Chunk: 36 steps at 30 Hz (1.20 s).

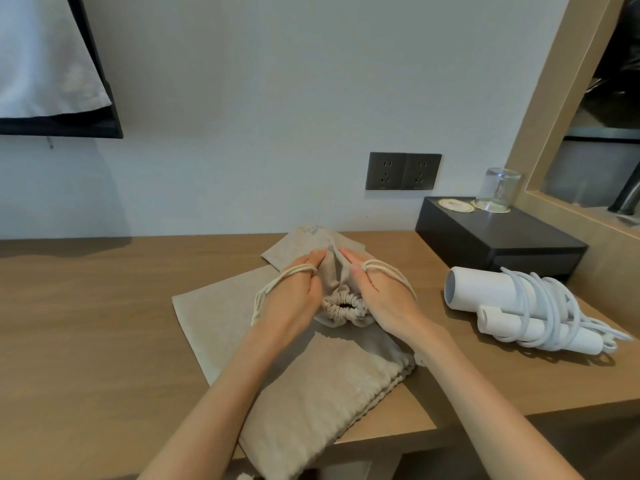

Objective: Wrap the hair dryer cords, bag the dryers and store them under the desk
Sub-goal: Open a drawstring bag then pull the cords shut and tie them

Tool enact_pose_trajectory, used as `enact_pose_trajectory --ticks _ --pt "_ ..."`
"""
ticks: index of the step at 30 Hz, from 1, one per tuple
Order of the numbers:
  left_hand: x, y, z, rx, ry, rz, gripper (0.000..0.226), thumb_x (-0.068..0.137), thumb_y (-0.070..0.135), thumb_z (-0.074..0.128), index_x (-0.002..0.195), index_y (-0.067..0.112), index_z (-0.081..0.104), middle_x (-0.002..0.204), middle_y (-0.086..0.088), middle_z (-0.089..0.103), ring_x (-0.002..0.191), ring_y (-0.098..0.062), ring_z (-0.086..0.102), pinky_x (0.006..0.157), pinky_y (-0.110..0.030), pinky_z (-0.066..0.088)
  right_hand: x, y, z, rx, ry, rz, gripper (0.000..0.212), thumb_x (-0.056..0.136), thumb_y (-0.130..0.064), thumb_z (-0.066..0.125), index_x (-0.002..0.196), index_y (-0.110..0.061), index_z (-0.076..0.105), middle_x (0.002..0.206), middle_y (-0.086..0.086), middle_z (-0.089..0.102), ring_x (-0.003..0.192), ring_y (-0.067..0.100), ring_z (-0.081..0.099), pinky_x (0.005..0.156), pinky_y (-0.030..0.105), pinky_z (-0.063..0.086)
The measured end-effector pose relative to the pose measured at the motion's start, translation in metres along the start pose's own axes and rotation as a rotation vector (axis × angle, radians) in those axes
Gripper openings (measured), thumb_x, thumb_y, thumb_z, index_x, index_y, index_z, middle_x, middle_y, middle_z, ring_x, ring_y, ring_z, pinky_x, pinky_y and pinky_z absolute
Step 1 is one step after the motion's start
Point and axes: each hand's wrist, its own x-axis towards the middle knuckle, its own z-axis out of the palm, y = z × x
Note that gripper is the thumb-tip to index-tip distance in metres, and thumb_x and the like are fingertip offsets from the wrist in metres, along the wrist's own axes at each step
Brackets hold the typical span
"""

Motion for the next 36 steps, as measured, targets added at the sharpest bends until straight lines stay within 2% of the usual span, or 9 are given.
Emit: enact_pose_trajectory --ticks 5,9,11,14,17,21,26,30,36 --pt "0.002 0.014 -0.009 -0.481 -0.015 -0.044 0.044 0.103 0.031 0.026 0.139 0.014 0.044 0.146 0.004 0.042 0.135 -0.004 0.035 0.109 -0.017 0.025 -0.009 0.002 -0.019 0.555 0.188 0.186 0.034 0.101 -0.032 0.035 0.112 -0.026 0.066 0.109 0.012 0.066 0.109 0.02 0.058 0.095 0.033 0.045" --pt "0.002 0.03 -0.019 -0.93 0.061 -0.048 0.054 0.101 0.035 0.021 0.081 0.012 0.066 0.097 0.003 0.072 0.107 -0.007 0.063 0.087 -0.015 0.047 -0.022 0.007 -0.022 0.954 0.254 0.19 0.052 0.104 -0.032 0.025 0.109 0.001 0.064 0.121 -0.001 0.066 0.117 0.01 0.058 0.096 0.023 0.043" --pt "0.002 0.035 -0.017 -1.21 0.009 -0.084 0.05 0.102 0.032 0.02 0.066 0.008 0.045 0.061 -0.002 0.06 0.079 -0.017 0.068 0.082 -0.023 0.051 -0.026 0.004 -0.023 1.162 0.304 0.21 0.05 0.104 -0.032 0.023 0.077 -0.001 0.052 0.113 0.004 0.069 0.112 0.012 0.062 0.09 0.023 0.042" --pt "0.002 0.041 -0.014 -1.328 0.031 -0.132 0.043 0.103 0.032 0.021 0.064 0.016 0.029 0.048 0.006 0.027 0.045 -0.012 0.035 0.077 -0.029 0.053 -0.03 -0.003 -0.021 1.431 0.401 0.214 0.047 0.104 -0.028 0.025 0.061 -0.013 0.033 0.061 0.007 0.056 0.078 0.018 0.065 0.085 0.029 0.044" --pt "-0.002 0.046 -0.012 -1.149 0.117 -0.169 0.046 0.104 0.032 0.023 0.059 0.018 0.025 0.044 0.01 0.021 0.04 -0.009 0.023 0.062 -0.026 0.046 -0.032 -0.007 -0.008 1.32 0.452 0.244 0.046 0.104 -0.026 0.028 0.06 -0.015 0.031 0.047 -0.001 0.028 0.052 0.015 0.042 0.085 0.028 0.045" --pt "-0.007 0.048 -0.011 -0.937 0.199 -0.118 0.052 0.104 0.027 0.024 0.053 0.019 0.023 0.038 0.009 0.02 0.036 -0.008 0.024 0.053 -0.025 0.043 -0.03 -0.009 -0.001 1.089 0.51 0.317 0.047 0.103 -0.028 0.033 0.058 -0.015 0.03 0.047 -0.005 0.025 0.047 0.011 0.032 0.06 0.022 0.038" --pt "-0.003 0.042 -0.012 -0.972 0.192 -0.166 0.051 0.104 0.027 0.026 0.054 0.018 0.024 0.038 0.01 0.021 0.033 -0.007 0.024 0.051 -0.021 0.048 -0.025 -0.009 0.003 1.05 0.573 0.365 0.048 0.103 -0.029 0.032 0.058 -0.016 0.03 0.045 -0.006 0.025 0.042 0.007 0.033 0.06 0.025 0.036" --pt "-0.002 0.031 -0.016 -0.956 0.006 -0.151 0.045 0.104 0.026 0.028 0.061 0.015 0.033 0.046 0.009 0.035 0.044 -0.008 0.042 0.072 -0.027 0.052 -0.024 -0.012 -0.004 0.888 0.491 0.292 0.045 0.103 -0.029 0.031 0.06 -0.014 0.034 0.05 0.0 0.031 0.047 0.01 0.042 0.063 0.024 0.04" --pt "-0.014 0.028 -0.033 -0.764 -0.001 -0.192 0.021 0.099 0.025 0.044 0.093 0.014 0.061 0.076 0.004 0.048 0.067 -0.007 0.049 0.067 -0.019 0.046 -0.035 -0.026 -0.031 0.742 0.245 0.241 0.014 0.099 -0.003 0.036 0.097 -0.01 0.048 0.071 0.001 0.047 0.073 0.012 0.054 0.078 0.021 0.046"
